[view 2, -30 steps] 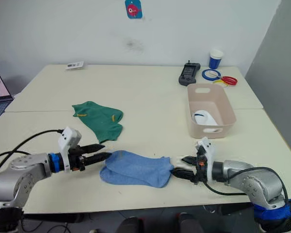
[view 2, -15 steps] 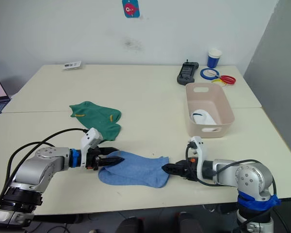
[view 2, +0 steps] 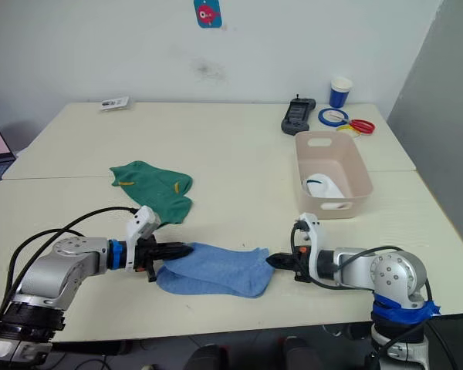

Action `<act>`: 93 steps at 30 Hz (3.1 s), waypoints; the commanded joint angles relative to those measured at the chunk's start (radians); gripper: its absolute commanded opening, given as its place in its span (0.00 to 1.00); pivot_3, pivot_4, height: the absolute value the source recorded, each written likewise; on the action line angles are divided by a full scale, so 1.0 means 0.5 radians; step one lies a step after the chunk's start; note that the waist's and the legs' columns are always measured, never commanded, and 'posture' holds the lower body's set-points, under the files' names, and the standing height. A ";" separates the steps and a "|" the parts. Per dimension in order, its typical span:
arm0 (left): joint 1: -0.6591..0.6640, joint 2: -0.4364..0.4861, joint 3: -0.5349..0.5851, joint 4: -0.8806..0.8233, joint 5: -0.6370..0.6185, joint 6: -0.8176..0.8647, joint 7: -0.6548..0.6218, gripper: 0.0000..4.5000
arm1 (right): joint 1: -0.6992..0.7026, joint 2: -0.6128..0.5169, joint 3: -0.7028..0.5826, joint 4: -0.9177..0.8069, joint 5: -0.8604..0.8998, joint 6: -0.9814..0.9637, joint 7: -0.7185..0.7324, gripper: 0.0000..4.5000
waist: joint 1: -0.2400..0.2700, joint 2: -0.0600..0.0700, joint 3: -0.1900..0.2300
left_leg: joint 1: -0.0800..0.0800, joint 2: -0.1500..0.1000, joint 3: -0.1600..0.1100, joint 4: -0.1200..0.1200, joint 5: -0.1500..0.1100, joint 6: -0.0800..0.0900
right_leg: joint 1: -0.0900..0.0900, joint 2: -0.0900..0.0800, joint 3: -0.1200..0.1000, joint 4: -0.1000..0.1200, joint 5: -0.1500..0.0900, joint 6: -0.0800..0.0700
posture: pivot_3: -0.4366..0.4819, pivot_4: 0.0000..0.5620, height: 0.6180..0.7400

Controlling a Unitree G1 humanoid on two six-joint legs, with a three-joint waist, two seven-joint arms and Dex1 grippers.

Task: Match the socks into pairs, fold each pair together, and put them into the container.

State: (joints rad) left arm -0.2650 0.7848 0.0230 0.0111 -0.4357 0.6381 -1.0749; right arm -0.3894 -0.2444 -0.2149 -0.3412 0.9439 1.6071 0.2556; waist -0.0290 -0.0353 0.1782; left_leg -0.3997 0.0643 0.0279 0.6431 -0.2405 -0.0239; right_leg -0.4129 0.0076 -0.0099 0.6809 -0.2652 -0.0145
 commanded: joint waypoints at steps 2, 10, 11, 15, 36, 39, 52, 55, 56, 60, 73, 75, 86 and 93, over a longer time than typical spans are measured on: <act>0.107 0.042 0.247 -0.294 -0.175 0.185 0.107 0.00 | -0.102 -0.020 -0.045 -0.090 0.126 0.015 0.066 0.01 | -0.002 0.000 0.000 | 0.000 0.000 0.000 0.000 0.000 0.000 | -0.001 0.000 0.000 0.000 0.000 0.000 | 0.48 0.27 1.00; 0.445 0.053 0.597 -0.735 -0.402 0.451 0.314 0.00 | -0.107 -0.040 -0.049 -0.117 0.241 0.015 0.034 0.01 | -0.005 0.000 0.000 | 0.000 0.002 -0.001 -0.003 0.000 0.000 | -0.002 -0.002 0.001 0.000 0.000 0.000 | 0.48 0.27 1.00; 0.485 0.045 0.625 -0.770 -0.418 0.465 0.337 0.00 | -0.109 -0.048 -0.053 -0.108 0.244 0.015 0.029 0.01 | -0.005 0.000 0.000 | 0.000 0.002 -0.001 -0.003 0.000 0.000 | -0.002 -0.002 0.000 0.000 0.000 0.000 | 0.48 0.27 1.00; 0.621 -0.004 0.644 -0.852 -0.423 0.441 0.422 0.00 | -0.116 -0.071 -0.059 -0.072 0.261 0.015 0.025 0.01 | -0.004 0.000 0.000 | 0.000 0.001 0.000 -0.003 0.000 0.000 | -0.002 -0.002 0.002 -0.001 0.000 0.000 | 0.48 0.27 1.00; 0.753 -0.088 0.462 -0.799 -0.270 0.184 0.535 0.00 | -0.041 -0.098 0.009 -0.042 0.208 0.013 0.014 0.01 | -0.002 0.000 0.000 | 0.000 0.001 -0.001 -0.005 0.000 0.000 | -0.003 -0.002 0.002 -0.001 0.000 0.000 | 0.48 0.27 1.00; 0.749 -0.093 0.459 -0.792 -0.265 0.175 0.538 0.00 | -0.042 -0.101 0.027 -0.030 0.182 -0.002 0.021 0.01 | -0.002 0.000 0.000 | 0.000 0.001 0.000 -0.005 0.000 0.000 | -0.003 -0.002 0.002 -0.001 0.000 0.000 | 0.48 0.27 1.00; 0.690 -0.101 0.432 -0.722 -0.219 0.118 0.558 0.00 | -0.061 -0.085 0.102 0.024 0.071 -0.099 0.041 0.01 | -0.001 0.000 0.000 | -0.001 0.001 0.000 -0.006 0.000 0.000 | -0.004 -0.002 0.002 -0.001 0.000 0.000 | 0.48 0.27 1.00; 0.695 -0.101 0.421 -0.711 -0.202 0.099 0.548 0.00 | -0.062 -0.089 0.120 0.035 0.040 -0.120 0.057 0.01 | -0.002 0.000 0.000 | -0.001 0.001 0.000 -0.006 0.000 0.000 | -0.005 -0.002 0.002 -0.001 0.000 0.000 | 0.48 0.27 1.00; 0.694 -0.102 0.417 -0.710 -0.202 0.098 0.547 0.00 | -0.062 -0.091 0.125 0.039 0.033 -0.125 0.063 0.01 | -0.002 0.000 0.000 | -0.001 0.001 0.000 -0.007 0.000 0.000 | -0.005 -0.002 0.002 -0.001 0.000 0.000 | 0.48 0.27 1.00; 0.700 -0.102 0.405 -0.716 -0.203 0.098 0.534 0.00 | -0.063 -0.099 0.140 0.047 0.020 -0.132 0.081 0.01 | -0.002 0.000 0.000 | -0.001 0.001 0.000 -0.007 0.000 0.000 | -0.005 -0.002 0.002 -0.001 0.000 0.000 | 0.48 0.27 1.00; 0.737 -0.092 0.410 -0.677 -0.159 0.033 0.494 0.00 | -0.045 -0.125 0.183 0.034 -0.038 -0.164 0.150 0.01 | -0.002 0.000 0.000 | -0.001 0.001 0.000 -0.008 0.000 0.000 | -0.006 -0.002 0.002 -0.002 0.000 0.000 | 0.48 0.27 1.00; 0.726 -0.089 0.410 -0.663 -0.179 0.022 0.463 0.05 | -0.046 -0.128 0.183 0.029 -0.043 -0.183 0.159 0.11 | -0.002 0.000 0.000 | -0.001 0.001 0.000 -0.009 0.000 0.000 | -0.007 -0.002 0.002 -0.002 0.000 0.000 | 0.48 0.27 1.00; 0.612 0.105 0.672 -0.457 -0.336 0.106 0.295 0.55 | -0.160 -0.400 0.300 -0.113 -0.117 -0.542 0.475 0.70 | -0.002 0.002 0.001 | -0.003 0.001 0.001 -0.013 0.000 0.000 | -0.012 -0.002 0.002 -0.002 0.000 -0.001 | 0.48 0.27 1.00; 0.529 0.140 0.597 -0.622 -0.393 0.030 0.154 0.42 | -0.185 -0.625 1.034 -0.112 -0.837 -1.729 1.093 0.61 | -0.005 0.002 0.001 | -0.002 0.001 0.002 -0.021 0.000 0.000 | -0.014 -0.001 0.002 -0.006 -0.002 -0.002 | 0.48 0.27 1.00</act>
State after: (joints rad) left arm -0.0005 0.8529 0.3385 -0.2357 -0.6183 0.6780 -0.9756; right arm -0.4819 -0.5487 0.2433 -0.4098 0.6088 0.8847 0.7374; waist -0.0315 -0.0345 0.1788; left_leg -0.4011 0.0648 0.0292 0.6320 -0.2405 -0.0239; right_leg -0.4199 0.0069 -0.0088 0.6777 -0.2663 -0.0159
